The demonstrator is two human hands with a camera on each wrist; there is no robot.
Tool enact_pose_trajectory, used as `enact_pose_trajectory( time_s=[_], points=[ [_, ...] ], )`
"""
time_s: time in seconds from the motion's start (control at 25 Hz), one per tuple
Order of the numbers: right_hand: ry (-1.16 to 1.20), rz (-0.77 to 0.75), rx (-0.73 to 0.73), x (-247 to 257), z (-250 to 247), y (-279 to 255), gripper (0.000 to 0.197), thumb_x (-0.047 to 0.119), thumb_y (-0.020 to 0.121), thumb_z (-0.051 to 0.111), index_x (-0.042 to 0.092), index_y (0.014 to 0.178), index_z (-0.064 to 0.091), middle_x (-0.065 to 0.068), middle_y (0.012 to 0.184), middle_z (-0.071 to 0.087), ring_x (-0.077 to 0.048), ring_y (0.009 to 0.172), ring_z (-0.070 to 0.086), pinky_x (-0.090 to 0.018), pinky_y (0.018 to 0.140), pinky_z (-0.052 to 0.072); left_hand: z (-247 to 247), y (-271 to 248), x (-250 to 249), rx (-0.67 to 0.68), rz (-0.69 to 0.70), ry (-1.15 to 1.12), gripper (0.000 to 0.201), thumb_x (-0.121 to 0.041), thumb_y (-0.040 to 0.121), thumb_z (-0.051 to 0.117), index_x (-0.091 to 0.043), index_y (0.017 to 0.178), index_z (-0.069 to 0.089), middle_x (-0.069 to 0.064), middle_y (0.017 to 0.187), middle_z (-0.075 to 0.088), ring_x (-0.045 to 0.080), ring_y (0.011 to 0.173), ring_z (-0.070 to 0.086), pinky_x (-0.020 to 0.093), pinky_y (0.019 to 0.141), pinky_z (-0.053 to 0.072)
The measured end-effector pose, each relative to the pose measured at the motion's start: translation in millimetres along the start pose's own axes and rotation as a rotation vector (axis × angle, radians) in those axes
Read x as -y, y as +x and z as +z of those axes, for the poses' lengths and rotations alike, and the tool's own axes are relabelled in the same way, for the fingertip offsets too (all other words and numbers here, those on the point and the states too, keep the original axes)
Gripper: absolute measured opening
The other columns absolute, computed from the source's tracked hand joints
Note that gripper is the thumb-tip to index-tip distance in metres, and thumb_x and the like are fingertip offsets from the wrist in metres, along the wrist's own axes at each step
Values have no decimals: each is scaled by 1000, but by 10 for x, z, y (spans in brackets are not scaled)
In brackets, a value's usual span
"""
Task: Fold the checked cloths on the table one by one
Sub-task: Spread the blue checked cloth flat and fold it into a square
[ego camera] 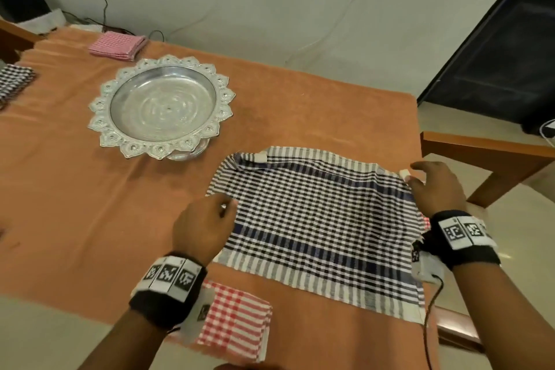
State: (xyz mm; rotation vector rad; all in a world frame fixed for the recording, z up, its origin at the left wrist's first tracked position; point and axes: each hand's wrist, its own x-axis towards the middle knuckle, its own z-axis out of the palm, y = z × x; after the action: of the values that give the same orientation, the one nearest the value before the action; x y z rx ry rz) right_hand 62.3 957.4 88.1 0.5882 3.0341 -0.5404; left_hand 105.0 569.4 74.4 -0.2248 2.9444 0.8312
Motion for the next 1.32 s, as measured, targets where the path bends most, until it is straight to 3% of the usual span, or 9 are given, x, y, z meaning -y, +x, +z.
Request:
enact_pose_trajectory(
  time_s=[0.12, 0.24, 0.36, 0.48, 0.64, 0.84, 1.08, 1.16, 1.32],
  points=[
    [23, -128, 76, 223, 305, -165, 29, 20, 93, 57, 9, 120, 63, -14, 125, 58, -32, 111, 56, -40, 95, 43, 177, 2, 621, 103, -176, 86, 26, -37, 94, 49, -24, 107, 67, 2, 107, 69, 24, 90, 64, 36, 76, 53],
    [-13, -246, 224, 646, 666, -215, 30, 22, 95, 54, 12, 122, 62, -10, 122, 62, -29, 111, 58, -40, 94, 46, 281, 85, 1004, 218, -325, 126, 46, -40, 96, 45, -14, 133, 51, 9, 125, 61, 28, 106, 60, 37, 86, 50],
    [-48, -362, 349, 1236, 970, -135, 34, 28, 97, 51, 14, 126, 59, -9, 119, 66, -28, 106, 61, -38, 88, 49, 401, 146, 1050, 356, -389, 135, 43, -43, 96, 47, -11, 124, 51, 11, 111, 63, 28, 91, 62, 35, 75, 51],
    [-65, -387, 423, 1827, 1295, 104, 35, 33, 97, 49, 14, 125, 60, -9, 118, 66, -29, 101, 62, -39, 83, 52, 527, 175, 1057, 268, -419, 99, 38, -40, 95, 48, -11, 120, 47, 10, 108, 59, 27, 84, 61, 35, 68, 50],
    [-100, -362, 469, 2368, 1680, 525, 27, 27, 94, 52, 5, 102, 65, -17, 105, 66, -32, 89, 61, -29, 67, 41, 579, 142, 1084, 195, -414, 168, 36, -35, 95, 49, -13, 123, 44, 10, 122, 47, 29, 95, 57, 36, 66, 47],
    [-136, -338, 576, 2716, 1972, 836, 24, 20, 88, 63, 1, 100, 71, -20, 101, 69, -34, 90, 64, -33, 74, 49, 566, 183, 1122, 223, -381, 205, 23, -32, 95, 50, -15, 110, 55, 6, 116, 48, 24, 103, 49, 32, 67, 41],
    [74, -404, 359, 3141, 1893, 960, 19, 10, 87, 58, 7, 102, 70, -15, 106, 70, -33, 98, 64, -30, 74, 44, 390, 272, 1263, 157, -491, -167, 11, -20, 88, 59, -22, 95, 51, -1, 85, 63, 18, 71, 56, 28, 61, 37],
    [84, -419, 351, 3325, 1923, 962, 25, 17, 91, 56, 5, 113, 64, -16, 117, 65, -33, 107, 60, -32, 77, 40, 356, 287, 1408, 111, -529, -233, 16, -18, 86, 64, -25, 97, 54, -5, 85, 62, 16, 74, 57, 28, 64, 39],
    [-362, -499, 532, 3411, 1851, 816, 58, 23, 98, 50, 9, 149, 25, -13, 154, 28, -31, 139, 29, -30, 109, 24, 300, 267, 1700, 41, -559, -193, 12, -22, 84, 70, -22, 97, 69, -2, 88, 65, 16, 77, 57, 27, 68, 40]
  ],
)
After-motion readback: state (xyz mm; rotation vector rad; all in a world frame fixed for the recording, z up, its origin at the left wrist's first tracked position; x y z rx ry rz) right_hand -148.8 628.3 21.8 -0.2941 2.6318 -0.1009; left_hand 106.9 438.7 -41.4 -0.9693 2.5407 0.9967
